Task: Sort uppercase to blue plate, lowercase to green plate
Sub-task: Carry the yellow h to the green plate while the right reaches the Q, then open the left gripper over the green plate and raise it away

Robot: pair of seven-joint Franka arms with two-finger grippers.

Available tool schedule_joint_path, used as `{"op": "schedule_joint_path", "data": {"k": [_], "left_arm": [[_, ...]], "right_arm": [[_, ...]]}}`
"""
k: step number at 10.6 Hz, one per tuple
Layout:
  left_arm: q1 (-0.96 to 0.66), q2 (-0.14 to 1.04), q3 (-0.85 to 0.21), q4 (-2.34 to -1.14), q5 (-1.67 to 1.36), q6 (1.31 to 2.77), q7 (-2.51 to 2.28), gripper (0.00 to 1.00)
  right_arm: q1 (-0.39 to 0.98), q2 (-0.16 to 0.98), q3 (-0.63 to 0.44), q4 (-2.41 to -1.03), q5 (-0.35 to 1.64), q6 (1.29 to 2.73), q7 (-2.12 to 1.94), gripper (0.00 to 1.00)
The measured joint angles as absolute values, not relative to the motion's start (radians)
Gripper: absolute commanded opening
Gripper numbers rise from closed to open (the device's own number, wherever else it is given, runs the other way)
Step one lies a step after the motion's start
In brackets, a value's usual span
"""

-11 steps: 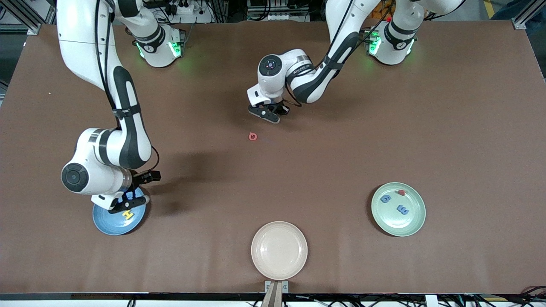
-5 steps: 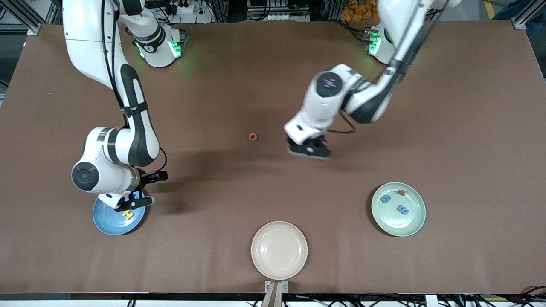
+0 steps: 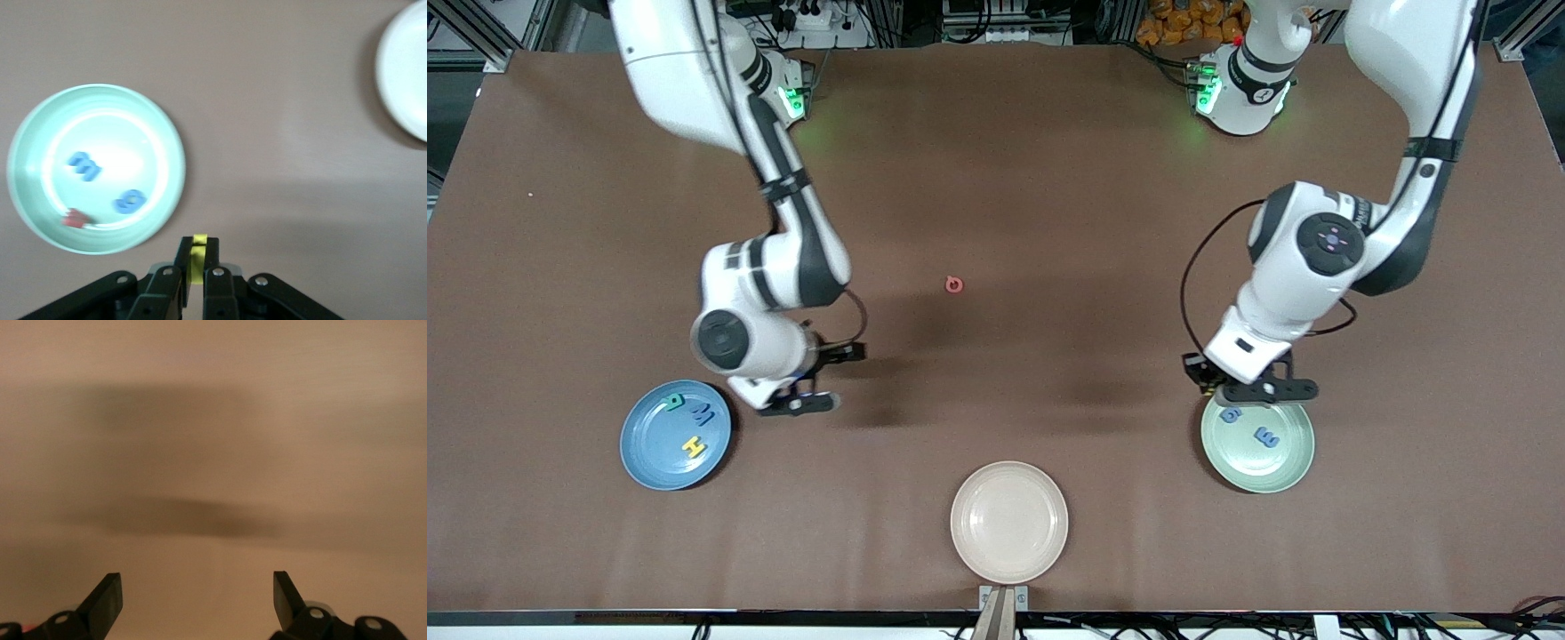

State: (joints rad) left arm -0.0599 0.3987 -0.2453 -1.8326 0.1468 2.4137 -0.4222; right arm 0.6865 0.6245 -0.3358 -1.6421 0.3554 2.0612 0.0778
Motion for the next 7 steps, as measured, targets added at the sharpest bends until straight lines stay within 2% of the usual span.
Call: {"op": "schedule_joint_path", "data": {"k": [3,4,5,6,7], "left_arm": [[-0.028,0.442,-0.168,-1.833,0.147,2.413,-0.359,0.0],[-0.026,0.462,-0.15,-1.828,0.147,2.413,-0.347,0.22],[-0.026,0.486,-0.141,-1.815,0.147,2.414,-0.343,0.65],[-0.026,0.511,-0.139,-1.8,0.147,2.416,-0.333,1.0],[-0.028,0.528,-0.137,-1.785,0.148,2.418,-0.308,1.0]], "right_arm": [[0.82,0.589,-0.262,-1.645,0.3,2.112,0.187,1.0],[0.864,0.578,-0.239,-1.65,0.257,2.115,0.27,1.0],[0.911,0.574,-0.218,-1.656,0.203,2.126,0.355,1.0],[0.947,0.574,-0.197,-1.672,0.16,2.146,0.408,1.0],[0.961,0.575,-0.17,-1.704,0.126,2.184,0.428,1.0]]}}
